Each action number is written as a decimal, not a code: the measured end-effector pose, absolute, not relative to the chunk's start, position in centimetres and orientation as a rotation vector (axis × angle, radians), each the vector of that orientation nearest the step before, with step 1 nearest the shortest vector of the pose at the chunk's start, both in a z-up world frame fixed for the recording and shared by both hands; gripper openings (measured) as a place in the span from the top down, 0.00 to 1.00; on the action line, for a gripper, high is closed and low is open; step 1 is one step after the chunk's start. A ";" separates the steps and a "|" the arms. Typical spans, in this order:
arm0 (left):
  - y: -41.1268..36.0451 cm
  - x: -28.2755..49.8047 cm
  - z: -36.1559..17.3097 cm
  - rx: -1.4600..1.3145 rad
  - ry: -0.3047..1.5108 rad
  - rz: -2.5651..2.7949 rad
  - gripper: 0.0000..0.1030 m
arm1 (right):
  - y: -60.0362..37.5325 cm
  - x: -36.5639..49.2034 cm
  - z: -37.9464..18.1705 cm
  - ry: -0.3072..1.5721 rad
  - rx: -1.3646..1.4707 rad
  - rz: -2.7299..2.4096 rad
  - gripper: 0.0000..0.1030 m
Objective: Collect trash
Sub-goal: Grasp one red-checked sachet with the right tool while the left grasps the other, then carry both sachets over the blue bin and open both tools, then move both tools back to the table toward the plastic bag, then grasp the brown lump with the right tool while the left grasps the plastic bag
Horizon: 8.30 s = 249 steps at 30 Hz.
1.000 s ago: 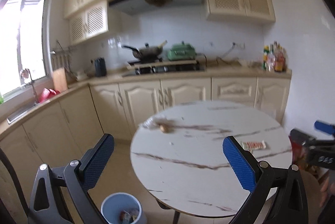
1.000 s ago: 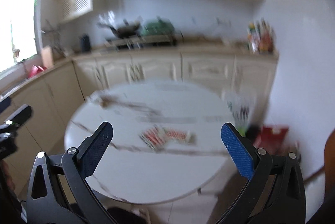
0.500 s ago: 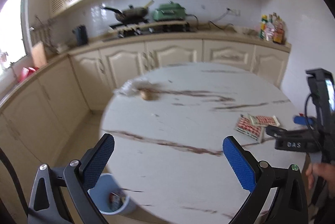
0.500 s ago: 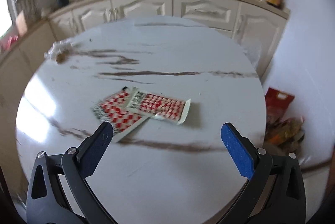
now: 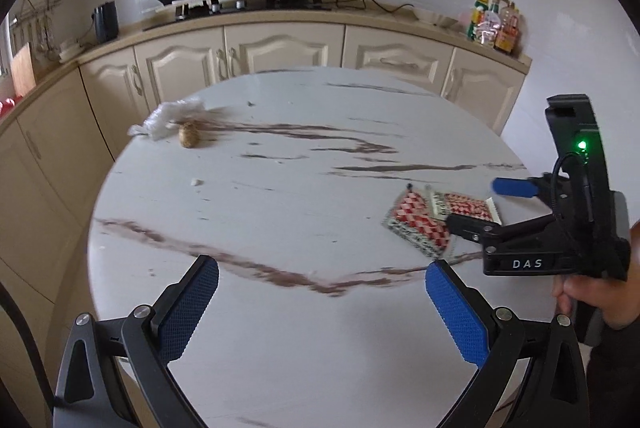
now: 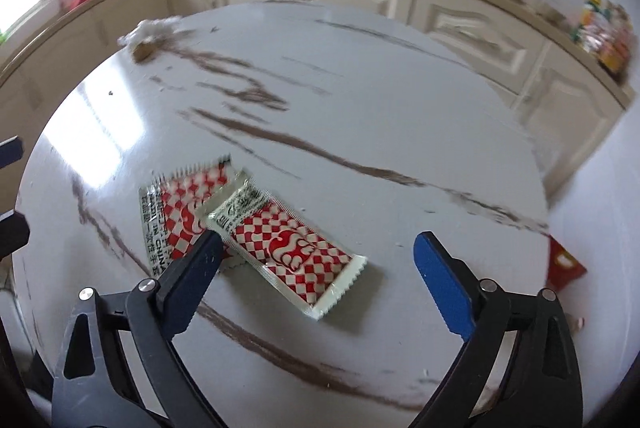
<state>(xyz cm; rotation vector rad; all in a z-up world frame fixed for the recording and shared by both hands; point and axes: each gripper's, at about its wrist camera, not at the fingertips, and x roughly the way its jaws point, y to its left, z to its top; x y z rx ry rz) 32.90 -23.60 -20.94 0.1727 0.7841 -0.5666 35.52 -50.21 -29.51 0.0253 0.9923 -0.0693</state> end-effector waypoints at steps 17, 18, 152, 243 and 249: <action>-35.8 38.4 -24.9 0.293 0.872 -0.601 0.01 | -52.6 32.9 -29.2 0.868 0.136 -0.068 0.87; -36.7 38.8 -25.6 0.319 0.881 -0.589 0.01 | -52.9 32.5 -29.3 0.861 0.165 -0.066 0.87; 14.9 21.9 -7.7 -0.118 0.276 0.072 0.08 | -6.9 35.4 -15.7 0.401 -0.052 0.366 0.00; -18.4 71.9 -23.4 0.342 0.842 -0.563 0.84 | -36.9 57.6 -30.3 0.976 0.132 0.056 0.80; -17.4 69.9 -21.4 0.311 0.828 -0.613 0.85 | -37.4 56.6 -29.1 0.942 0.149 0.046 0.80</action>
